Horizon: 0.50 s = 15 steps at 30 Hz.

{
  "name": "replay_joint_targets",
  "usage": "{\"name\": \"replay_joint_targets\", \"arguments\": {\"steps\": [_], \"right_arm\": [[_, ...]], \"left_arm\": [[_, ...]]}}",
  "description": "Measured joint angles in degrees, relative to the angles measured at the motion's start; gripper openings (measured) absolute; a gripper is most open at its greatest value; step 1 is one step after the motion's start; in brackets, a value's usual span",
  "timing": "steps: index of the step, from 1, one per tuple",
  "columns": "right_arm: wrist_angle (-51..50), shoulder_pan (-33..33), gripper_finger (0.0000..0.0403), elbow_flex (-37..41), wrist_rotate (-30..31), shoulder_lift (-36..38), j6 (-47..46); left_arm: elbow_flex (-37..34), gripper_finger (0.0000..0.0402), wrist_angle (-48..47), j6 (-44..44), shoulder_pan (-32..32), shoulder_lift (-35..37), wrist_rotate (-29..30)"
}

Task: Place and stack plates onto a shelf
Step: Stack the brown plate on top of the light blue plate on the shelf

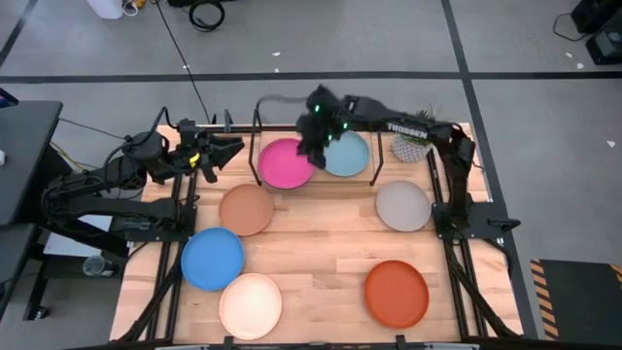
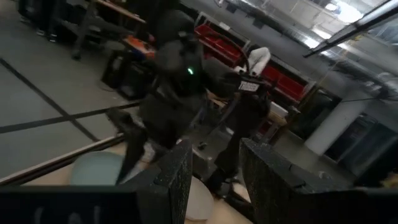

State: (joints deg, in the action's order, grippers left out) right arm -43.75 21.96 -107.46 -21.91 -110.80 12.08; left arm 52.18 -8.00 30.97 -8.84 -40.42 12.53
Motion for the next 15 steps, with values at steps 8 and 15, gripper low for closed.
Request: {"name": "replay_joint_targets", "arguments": {"steps": [8,15], "right_arm": [[5.88,-15.06,0.0097,0.09,4.11,-4.06,9.11],[14.51,-20.64,0.0111,0.09,5.69,-10.38,8.52]], "left_arm": [[0.00,0.0141,8.35,3.74,0.02,1.19,-2.33],[0.00,0.0141,21.37,4.33,0.02,1.66,-5.66]]}}
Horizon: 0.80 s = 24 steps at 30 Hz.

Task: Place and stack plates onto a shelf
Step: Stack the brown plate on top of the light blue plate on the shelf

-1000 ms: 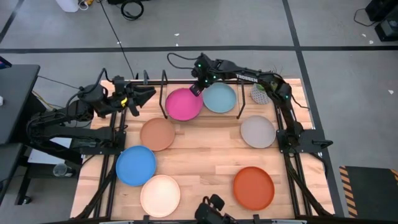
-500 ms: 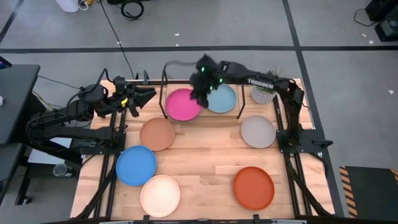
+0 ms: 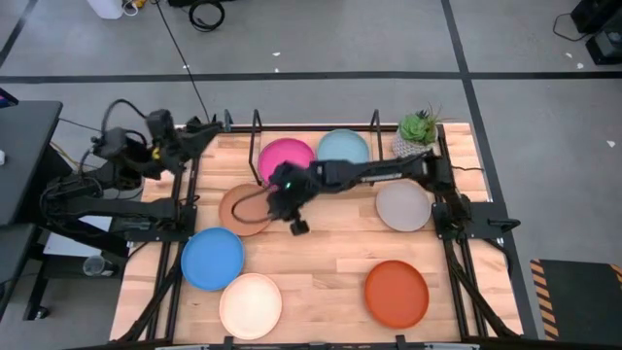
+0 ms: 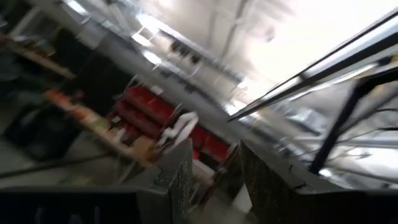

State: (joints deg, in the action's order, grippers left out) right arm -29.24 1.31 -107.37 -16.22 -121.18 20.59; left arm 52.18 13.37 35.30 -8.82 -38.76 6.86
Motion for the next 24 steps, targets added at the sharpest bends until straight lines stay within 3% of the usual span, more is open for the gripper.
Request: {"name": "replay_joint_targets", "arguments": {"steps": [6,12,19,24], "right_arm": [[2.75,-1.15,0.0161,0.00,0.55,-5.11,-4.60],[6.35,-1.74,0.0205,-2.09,3.10,-10.37,-7.08],[2.18,-1.82,0.0192,-12.23,6.60,-19.24,-5.27],[0.78,-1.80,0.0173,-14.86,8.36,-22.28,-2.67]], "left_arm": [[0.00,0.0141,6.47,-1.81,0.00,-0.09,-2.64],[0.00,0.0141,6.85,-1.48,0.00,-0.12,-3.72],[0.00,0.0141,4.33,-1.11,0.00,-0.24,-3.86],[0.00,0.0141,4.21,0.08,0.02,-0.18,-4.43]]}}
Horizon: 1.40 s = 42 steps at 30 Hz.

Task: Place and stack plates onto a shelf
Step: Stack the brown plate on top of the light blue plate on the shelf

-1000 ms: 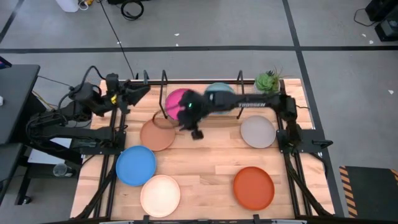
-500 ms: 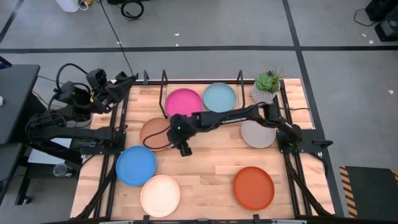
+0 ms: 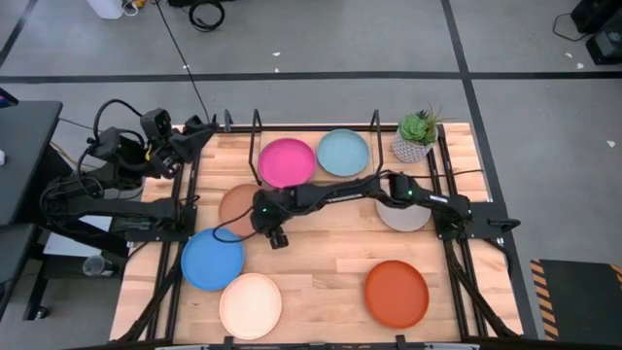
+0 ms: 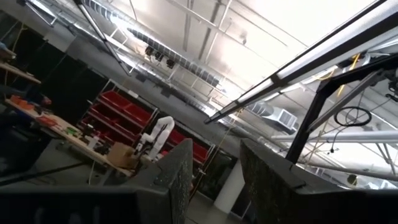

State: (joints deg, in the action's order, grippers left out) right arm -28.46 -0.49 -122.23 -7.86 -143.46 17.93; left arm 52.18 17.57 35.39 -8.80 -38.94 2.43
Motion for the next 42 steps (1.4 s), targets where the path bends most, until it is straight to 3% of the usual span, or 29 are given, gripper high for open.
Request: {"name": "replay_joint_targets", "arguments": {"steps": [8,18,24,28,32,42], "right_arm": [[-3.04,-0.25,0.0117,2.52,2.02,0.09,3.25],[-9.30,-0.67,0.0018,2.99,3.68,0.95,3.05],[-17.37,-2.13,0.0024,3.04,2.11,3.31,-1.39],[-20.88,-2.81,0.0035,3.16,-1.57,5.65,-5.56],[-25.15,-3.23,0.0021,3.17,-5.45,9.44,-9.09],[-32.56,-2.66,0.0024,3.21,-3.57,21.81,-6.93]], "left_arm": [[0.00,0.0141,-0.49,0.03,0.00,0.00,-0.86],[0.00,0.0141,-0.51,0.03,0.00,0.07,-1.20],[0.00,0.0141,-0.51,-0.03,0.00,0.09,-1.21],[0.00,0.0141,-0.83,-0.05,0.00,0.09,-1.24],[0.00,0.0141,-0.88,-0.05,-0.02,0.09,-1.25],[0.00,0.0141,-8.88,-0.67,-0.04,-0.03,-1.21]]}}
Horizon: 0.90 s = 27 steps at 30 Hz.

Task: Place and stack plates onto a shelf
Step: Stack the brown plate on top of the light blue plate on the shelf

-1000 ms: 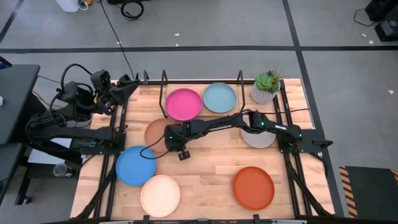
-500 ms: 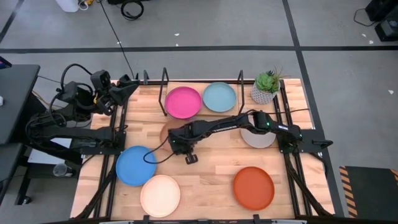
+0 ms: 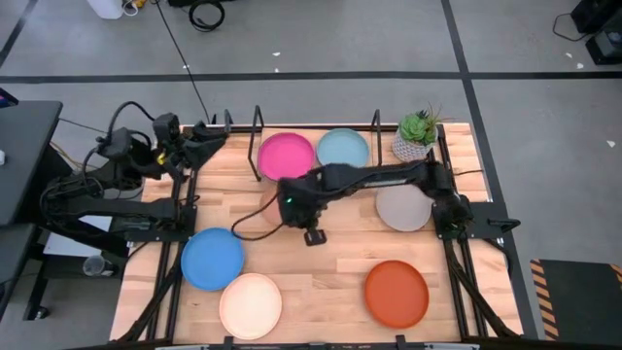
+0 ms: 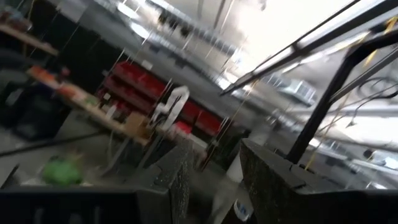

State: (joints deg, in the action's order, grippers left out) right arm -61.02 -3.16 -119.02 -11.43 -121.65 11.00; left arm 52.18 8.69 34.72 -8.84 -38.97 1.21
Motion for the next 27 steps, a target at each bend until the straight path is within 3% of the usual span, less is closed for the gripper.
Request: {"name": "replay_joint_targets", "arguments": {"steps": [7,9,14,21,27], "right_arm": [[-0.95,0.21,0.0021,-0.06,-7.55,8.76,2.71],[-1.90,0.62,0.0021,-0.09,-7.09,11.01,2.69],[-6.44,3.29,0.0022,-0.13,7.34,14.96,2.66],[-10.31,9.07,0.0022,1.46,18.42,13.50,-3.56],[-3.59,12.60,0.0022,13.21,20.70,13.45,-6.91]], "left_arm": [[-0.02,0.0141,-2.93,0.56,0.00,-0.38,0.50],[-0.02,0.0141,-2.93,0.55,0.02,-0.36,0.50],[-0.02,0.0141,-2.99,0.52,0.00,-0.36,0.55],[-0.02,0.0141,-2.94,0.16,0.01,-0.38,0.63],[-0.02,0.0141,-2.61,0.94,0.07,-0.36,0.66]]}}
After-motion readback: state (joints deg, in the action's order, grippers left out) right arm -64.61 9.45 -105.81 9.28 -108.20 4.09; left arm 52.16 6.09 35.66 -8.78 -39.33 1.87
